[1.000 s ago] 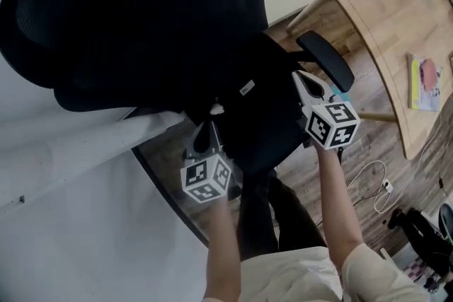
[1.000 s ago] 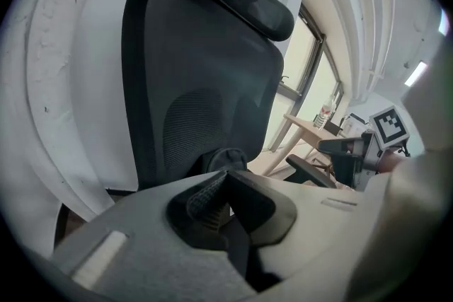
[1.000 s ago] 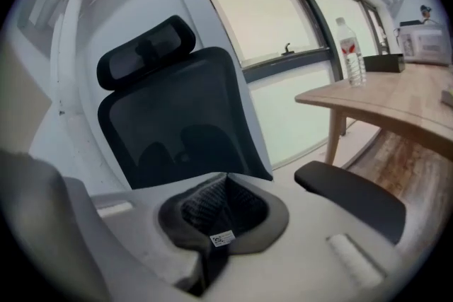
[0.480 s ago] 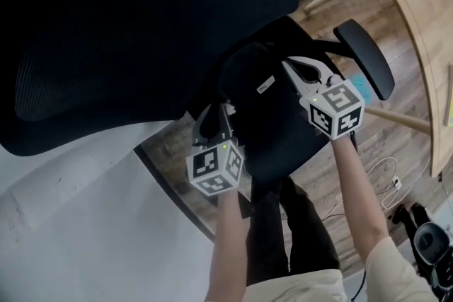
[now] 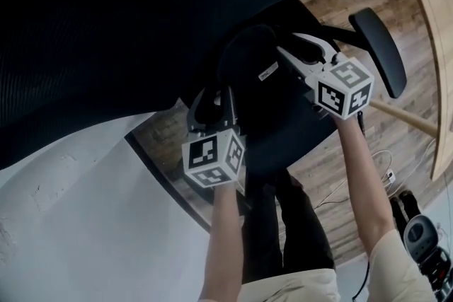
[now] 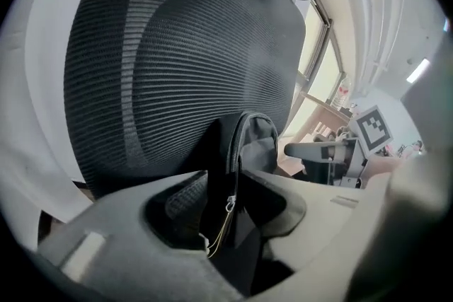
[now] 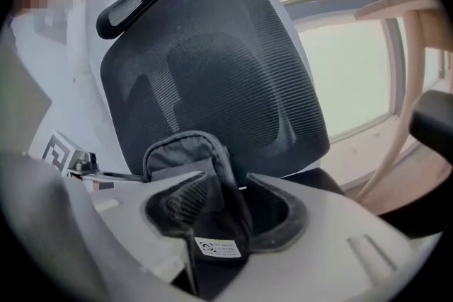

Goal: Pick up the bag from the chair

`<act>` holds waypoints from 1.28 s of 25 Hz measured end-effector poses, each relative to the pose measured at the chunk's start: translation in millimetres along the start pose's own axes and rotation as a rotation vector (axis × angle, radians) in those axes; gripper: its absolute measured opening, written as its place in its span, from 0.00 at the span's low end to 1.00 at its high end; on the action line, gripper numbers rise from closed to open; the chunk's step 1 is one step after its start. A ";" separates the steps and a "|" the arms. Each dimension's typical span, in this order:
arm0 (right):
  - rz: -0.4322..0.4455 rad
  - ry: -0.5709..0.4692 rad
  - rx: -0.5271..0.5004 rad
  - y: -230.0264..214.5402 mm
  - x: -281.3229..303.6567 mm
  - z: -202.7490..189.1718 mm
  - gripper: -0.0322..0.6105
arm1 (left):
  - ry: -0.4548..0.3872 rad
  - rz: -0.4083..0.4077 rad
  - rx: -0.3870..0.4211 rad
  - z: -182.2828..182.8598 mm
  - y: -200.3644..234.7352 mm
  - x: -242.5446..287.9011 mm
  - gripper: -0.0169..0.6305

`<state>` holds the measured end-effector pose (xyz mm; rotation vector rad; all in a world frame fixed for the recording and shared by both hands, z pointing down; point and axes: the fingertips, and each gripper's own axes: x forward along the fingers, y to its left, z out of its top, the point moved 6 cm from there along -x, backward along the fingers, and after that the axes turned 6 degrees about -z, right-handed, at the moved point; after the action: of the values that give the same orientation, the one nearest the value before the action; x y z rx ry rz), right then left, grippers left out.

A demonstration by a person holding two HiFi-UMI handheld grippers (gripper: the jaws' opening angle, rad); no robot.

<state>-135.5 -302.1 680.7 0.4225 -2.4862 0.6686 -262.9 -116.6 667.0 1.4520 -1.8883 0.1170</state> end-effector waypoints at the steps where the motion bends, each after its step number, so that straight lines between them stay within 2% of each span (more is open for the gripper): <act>1: 0.015 -0.001 0.005 1.9 3.6 -1.8 0.33 | 0.003 -0.009 -0.003 -1.1 0.6 1.6 0.23; 4: 0.060 0.003 0.023 6.9 17.5 -8.8 0.44 | 0.012 -0.031 -0.002 -6.0 3.4 8.9 0.25; 12: 0.090 0.012 0.048 -0.2 32.1 -30.8 0.44 | 0.037 -0.049 0.010 -13.7 1.3 23.3 0.26; 18: 0.111 -0.050 0.121 -3.4 38.7 -29.7 0.43 | 0.062 -0.057 0.039 -20.3 2.1 38.1 0.27; 21: 0.111 -0.061 0.111 -3.4 41.3 -30.2 0.41 | 0.064 -0.052 0.053 -18.8 3.5 43.9 0.27; 28: 0.095 -0.048 0.070 9.2 41.8 -34.9 0.27 | 0.080 -0.074 0.054 -21.6 5.7 44.9 0.21; 32: 0.043 -0.053 0.043 18.0 32.0 -36.3 0.22 | 0.092 -0.092 0.055 -19.9 4.9 40.8 0.19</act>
<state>-154.3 -272.7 718.8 0.4085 -2.5410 0.7389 -260.9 -137.7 707.4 1.5415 -1.7533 0.1900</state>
